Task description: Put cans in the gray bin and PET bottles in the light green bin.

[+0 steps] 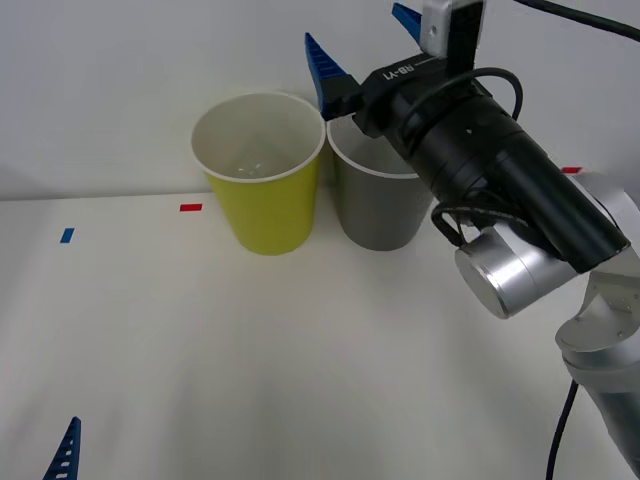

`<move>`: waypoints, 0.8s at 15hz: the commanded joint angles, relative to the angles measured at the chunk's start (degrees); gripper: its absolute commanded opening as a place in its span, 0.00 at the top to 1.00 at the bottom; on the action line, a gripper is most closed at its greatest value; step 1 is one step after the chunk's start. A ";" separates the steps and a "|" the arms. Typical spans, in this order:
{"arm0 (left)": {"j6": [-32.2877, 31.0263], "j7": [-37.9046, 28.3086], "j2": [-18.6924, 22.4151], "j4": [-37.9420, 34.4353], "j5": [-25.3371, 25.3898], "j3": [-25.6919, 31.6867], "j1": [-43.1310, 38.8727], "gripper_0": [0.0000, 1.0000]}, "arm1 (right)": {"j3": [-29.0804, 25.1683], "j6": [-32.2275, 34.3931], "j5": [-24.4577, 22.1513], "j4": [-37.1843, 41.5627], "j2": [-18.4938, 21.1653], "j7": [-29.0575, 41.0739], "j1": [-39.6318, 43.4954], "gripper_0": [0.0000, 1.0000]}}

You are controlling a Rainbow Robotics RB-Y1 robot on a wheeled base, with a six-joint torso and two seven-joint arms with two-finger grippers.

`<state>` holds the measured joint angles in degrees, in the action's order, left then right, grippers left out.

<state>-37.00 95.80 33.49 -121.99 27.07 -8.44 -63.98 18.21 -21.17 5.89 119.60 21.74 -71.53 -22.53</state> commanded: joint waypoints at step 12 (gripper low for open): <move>0.00 0.00 0.00 0.00 0.00 0.00 0.00 0.00 | -10.65 6.50 -7.83 15.93 -2.93 0.25 28.68 0.00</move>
<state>-37.00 95.80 33.49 -121.99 27.07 -8.44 -63.98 8.58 -15.94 -1.98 135.53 18.91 -71.29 4.63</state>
